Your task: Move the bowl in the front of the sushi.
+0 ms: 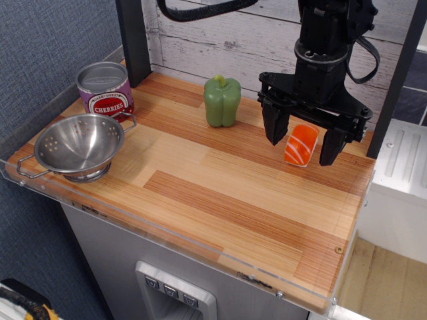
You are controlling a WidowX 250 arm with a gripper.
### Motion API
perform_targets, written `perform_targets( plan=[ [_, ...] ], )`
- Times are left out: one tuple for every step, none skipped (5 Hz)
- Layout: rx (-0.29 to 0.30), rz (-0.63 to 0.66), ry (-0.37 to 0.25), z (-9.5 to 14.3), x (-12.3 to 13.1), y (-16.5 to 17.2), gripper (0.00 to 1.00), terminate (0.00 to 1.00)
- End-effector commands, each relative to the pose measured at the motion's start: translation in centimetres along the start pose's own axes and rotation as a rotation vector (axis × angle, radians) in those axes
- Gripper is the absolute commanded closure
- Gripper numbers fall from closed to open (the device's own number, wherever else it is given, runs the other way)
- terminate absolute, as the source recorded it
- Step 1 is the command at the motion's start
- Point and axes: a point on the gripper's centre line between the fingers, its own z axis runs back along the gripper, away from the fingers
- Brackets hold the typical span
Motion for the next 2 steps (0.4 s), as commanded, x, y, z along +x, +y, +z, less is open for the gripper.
perform_targets(
  plan=[
    [0.0,0.0,0.0,0.0,0.0,0.0,0.0,0.0],
    [-0.062,-0.136,0.047,-0.2,-1.3,1.1,0.0,0.0]
  ],
)
